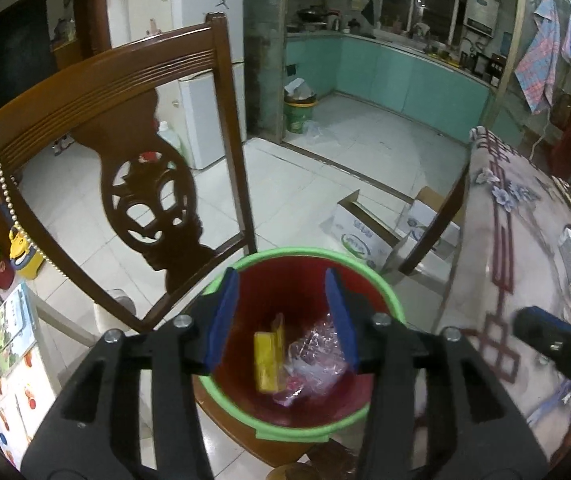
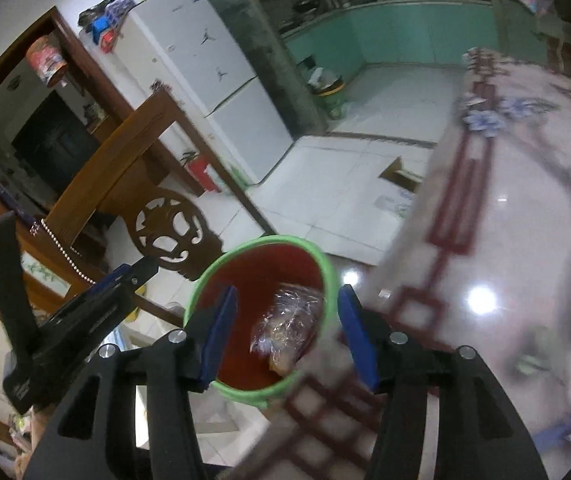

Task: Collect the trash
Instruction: 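Carry both items over the red bucket and open both tools to drop them, then grasp the pink carton with the right tool while the left tool grasps the yellow iced-tea carton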

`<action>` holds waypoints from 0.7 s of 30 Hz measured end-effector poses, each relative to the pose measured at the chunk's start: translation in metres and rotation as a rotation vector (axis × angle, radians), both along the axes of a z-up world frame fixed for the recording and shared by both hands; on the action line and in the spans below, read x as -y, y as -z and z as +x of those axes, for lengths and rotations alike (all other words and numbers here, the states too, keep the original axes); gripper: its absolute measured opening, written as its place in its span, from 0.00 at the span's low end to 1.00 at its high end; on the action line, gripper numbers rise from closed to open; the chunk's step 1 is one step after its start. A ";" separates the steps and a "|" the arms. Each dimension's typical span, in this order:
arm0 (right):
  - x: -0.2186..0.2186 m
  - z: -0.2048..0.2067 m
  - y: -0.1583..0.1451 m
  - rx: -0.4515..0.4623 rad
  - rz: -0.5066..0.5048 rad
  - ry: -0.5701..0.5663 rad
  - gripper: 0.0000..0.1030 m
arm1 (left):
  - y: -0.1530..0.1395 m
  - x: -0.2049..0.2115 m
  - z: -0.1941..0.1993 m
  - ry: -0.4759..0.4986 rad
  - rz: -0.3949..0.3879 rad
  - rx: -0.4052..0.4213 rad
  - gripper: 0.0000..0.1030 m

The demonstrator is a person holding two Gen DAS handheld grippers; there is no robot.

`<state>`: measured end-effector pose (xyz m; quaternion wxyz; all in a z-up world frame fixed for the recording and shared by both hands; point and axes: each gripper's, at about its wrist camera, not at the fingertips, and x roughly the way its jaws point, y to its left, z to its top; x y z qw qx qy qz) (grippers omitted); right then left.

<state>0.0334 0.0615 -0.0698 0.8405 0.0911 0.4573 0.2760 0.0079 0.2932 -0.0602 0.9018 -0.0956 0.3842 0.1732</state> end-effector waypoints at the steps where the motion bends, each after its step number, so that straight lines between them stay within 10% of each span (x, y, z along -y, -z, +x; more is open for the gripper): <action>1: 0.014 -0.005 -0.006 0.015 -0.016 0.021 0.51 | -0.001 0.004 0.001 0.012 -0.006 0.003 0.49; 14: 0.177 -0.059 -0.050 0.081 -0.188 0.261 0.60 | -0.027 0.121 0.019 0.286 -0.035 0.069 0.66; 21: 0.319 -0.071 -0.081 0.098 -0.249 0.644 0.71 | -0.043 0.214 0.018 0.477 0.080 0.128 0.69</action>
